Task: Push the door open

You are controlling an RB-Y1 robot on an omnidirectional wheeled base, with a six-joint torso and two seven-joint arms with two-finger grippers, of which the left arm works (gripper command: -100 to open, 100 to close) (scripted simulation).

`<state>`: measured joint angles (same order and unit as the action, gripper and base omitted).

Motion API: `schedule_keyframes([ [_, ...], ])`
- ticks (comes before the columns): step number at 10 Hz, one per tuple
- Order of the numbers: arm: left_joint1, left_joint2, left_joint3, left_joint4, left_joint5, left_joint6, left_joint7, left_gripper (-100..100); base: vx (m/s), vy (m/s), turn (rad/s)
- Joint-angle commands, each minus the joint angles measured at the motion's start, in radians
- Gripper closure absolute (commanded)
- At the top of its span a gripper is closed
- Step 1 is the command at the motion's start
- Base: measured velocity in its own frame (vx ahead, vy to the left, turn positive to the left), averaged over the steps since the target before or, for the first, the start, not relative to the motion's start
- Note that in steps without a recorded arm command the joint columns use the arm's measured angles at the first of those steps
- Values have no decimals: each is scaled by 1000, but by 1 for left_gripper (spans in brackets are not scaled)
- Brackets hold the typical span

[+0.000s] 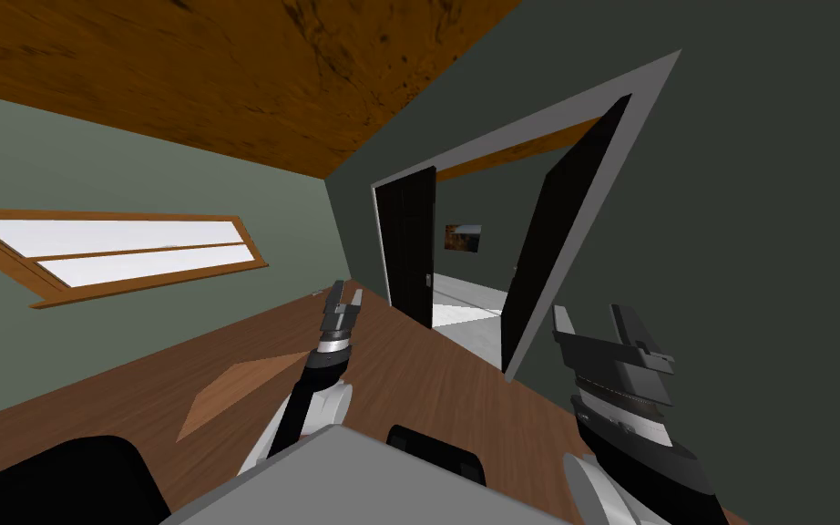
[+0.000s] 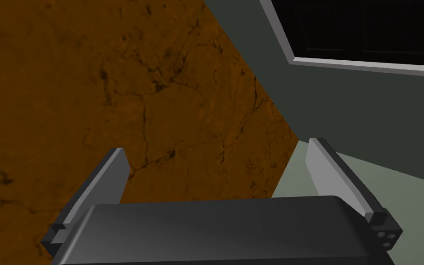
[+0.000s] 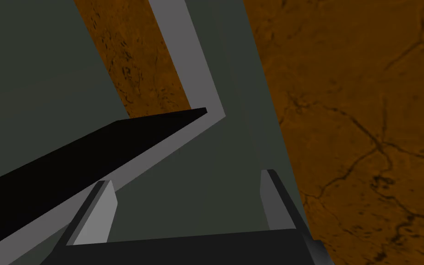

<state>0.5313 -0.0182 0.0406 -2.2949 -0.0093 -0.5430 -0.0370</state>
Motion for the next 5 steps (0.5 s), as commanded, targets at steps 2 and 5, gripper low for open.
schedule_keyframes([
  [2,-13,8,-6,32,-2,-5,4,-100,75,11,-7],
  [5,-43,23,-19,103,-6,-16,14,-100,124,12,-4],
])
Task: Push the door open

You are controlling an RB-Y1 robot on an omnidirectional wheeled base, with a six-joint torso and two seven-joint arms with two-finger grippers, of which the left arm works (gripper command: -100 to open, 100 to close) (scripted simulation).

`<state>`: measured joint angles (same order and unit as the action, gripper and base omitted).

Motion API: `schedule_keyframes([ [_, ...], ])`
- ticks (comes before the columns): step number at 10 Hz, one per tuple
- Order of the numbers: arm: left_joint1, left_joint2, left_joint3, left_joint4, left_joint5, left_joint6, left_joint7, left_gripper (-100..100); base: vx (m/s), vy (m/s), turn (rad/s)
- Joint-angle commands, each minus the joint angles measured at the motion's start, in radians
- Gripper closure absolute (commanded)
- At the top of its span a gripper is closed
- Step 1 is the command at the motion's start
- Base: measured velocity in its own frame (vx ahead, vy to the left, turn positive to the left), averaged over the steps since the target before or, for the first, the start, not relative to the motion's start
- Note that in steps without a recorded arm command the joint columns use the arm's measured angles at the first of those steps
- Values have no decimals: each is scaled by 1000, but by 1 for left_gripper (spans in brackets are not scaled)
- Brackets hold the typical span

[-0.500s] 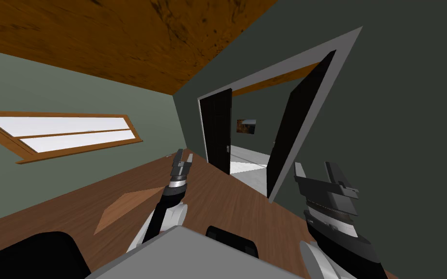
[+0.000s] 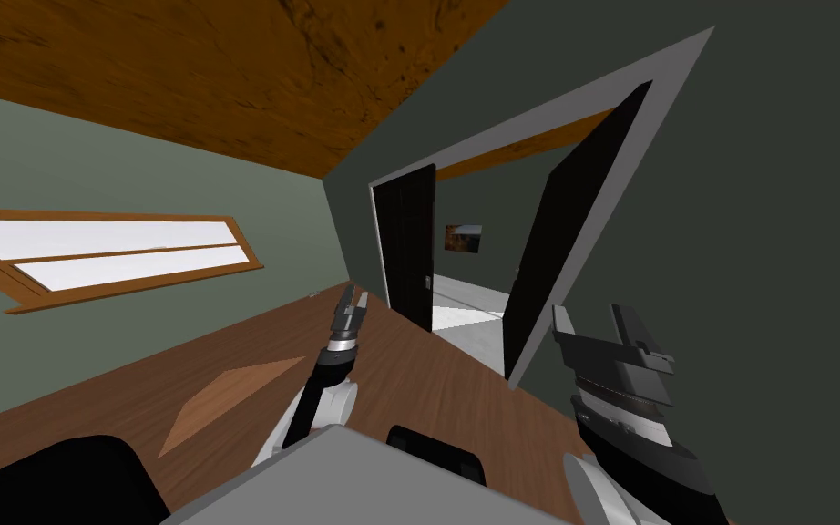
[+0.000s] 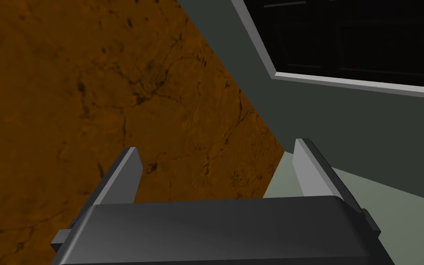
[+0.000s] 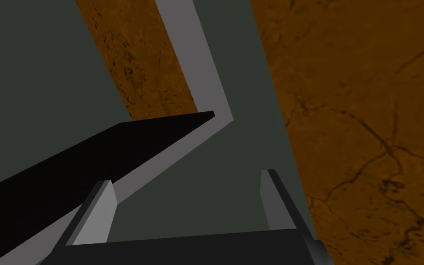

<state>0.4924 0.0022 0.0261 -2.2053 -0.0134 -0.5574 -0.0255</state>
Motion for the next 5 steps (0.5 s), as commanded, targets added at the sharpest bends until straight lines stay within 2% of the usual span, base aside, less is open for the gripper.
schedule_keyframes([
  [1,-12,7,-9,33,-2,-5,5,-100,113,32,-8],
  [5,-47,21,-24,116,-7,-18,16,-100,95,19,-6],
])
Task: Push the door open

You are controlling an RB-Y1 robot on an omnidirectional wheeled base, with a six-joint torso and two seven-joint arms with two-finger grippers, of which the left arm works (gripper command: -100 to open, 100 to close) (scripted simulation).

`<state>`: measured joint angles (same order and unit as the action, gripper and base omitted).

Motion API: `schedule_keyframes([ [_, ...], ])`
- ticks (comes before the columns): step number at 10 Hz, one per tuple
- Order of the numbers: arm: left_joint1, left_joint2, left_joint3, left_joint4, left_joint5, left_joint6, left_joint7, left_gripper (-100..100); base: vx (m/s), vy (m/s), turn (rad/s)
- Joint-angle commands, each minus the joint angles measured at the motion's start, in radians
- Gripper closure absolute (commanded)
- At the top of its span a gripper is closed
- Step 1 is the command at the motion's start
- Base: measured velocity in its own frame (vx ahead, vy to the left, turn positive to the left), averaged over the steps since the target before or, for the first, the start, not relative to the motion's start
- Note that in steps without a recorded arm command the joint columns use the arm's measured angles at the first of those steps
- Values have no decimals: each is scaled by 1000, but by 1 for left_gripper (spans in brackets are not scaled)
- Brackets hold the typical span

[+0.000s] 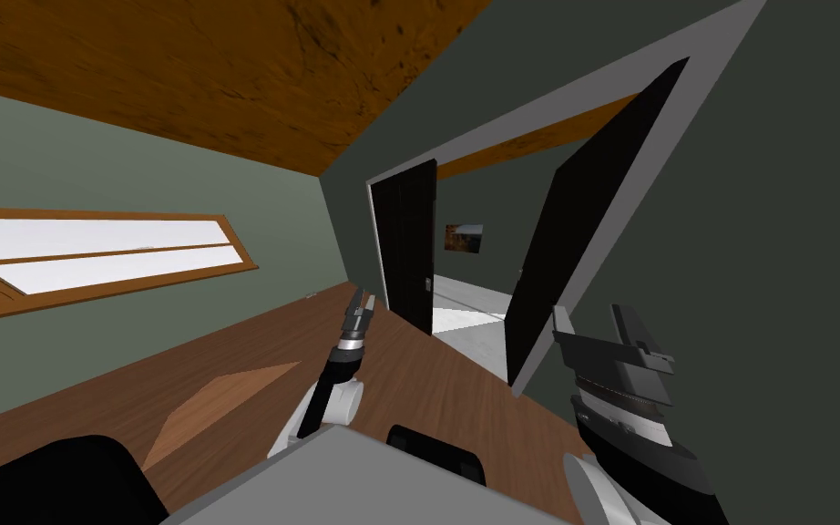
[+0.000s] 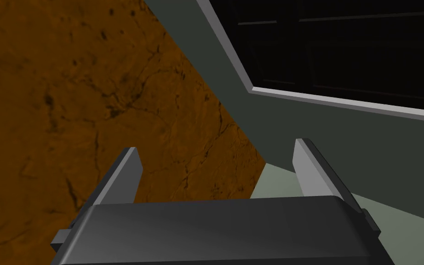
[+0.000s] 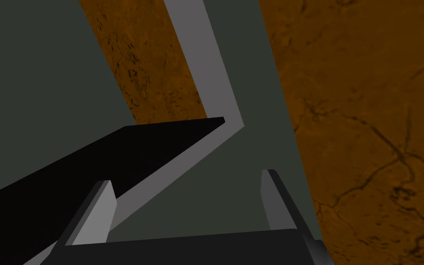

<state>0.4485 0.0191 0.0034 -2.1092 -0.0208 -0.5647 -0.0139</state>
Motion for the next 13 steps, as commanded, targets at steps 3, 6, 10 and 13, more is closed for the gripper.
schedule_keyframes([
  [3,-33,15,-15,92,-3,-22,13,-100,96,17,-7],
  [6,-68,26,-31,173,-8,-35,24,-100,103,18,-6],
  [10,-105,35,-47,263,-13,-49,36,-100,79,28,-6],
  [13,-143,44,-65,356,-18,-64,48,-100,89,26,-9],
])
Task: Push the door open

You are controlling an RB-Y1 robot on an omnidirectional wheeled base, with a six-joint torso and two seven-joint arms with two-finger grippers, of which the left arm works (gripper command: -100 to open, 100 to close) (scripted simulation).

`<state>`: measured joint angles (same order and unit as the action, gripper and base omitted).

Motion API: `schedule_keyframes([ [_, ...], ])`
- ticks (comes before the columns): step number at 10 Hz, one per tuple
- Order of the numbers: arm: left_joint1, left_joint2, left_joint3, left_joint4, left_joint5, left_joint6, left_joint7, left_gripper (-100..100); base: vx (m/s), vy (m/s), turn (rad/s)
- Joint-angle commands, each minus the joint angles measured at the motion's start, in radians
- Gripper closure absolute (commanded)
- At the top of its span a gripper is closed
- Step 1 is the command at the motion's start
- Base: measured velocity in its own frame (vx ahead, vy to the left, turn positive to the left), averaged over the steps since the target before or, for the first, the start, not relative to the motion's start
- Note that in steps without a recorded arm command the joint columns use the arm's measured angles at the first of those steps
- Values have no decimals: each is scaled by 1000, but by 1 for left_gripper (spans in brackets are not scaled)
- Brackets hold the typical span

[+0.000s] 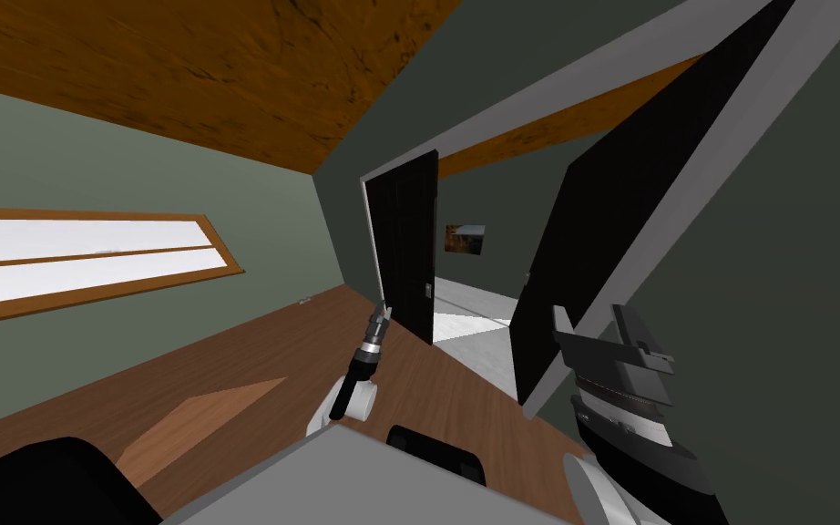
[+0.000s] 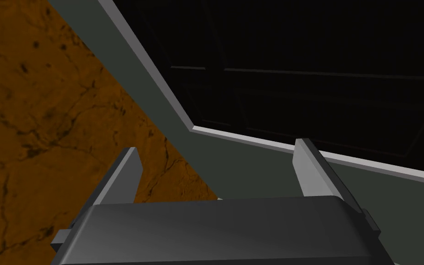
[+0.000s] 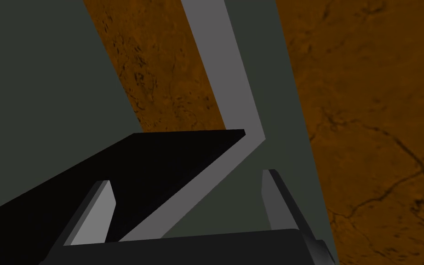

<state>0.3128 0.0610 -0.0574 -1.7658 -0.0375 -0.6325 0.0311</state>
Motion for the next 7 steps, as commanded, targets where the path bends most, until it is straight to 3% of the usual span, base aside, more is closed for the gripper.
schedule_keyframes([
  [1,-21,5,-10,45,-3,-1,7,-100,103,25,-12],
  [3,-48,10,-22,103,-6,-12,16,-100,105,25,-9],
  [4,-48,10,-22,110,-6,-12,16,-100,62,17,0],
  [7,-90,16,-41,207,-12,-27,29,-100,68,28,-9],
])
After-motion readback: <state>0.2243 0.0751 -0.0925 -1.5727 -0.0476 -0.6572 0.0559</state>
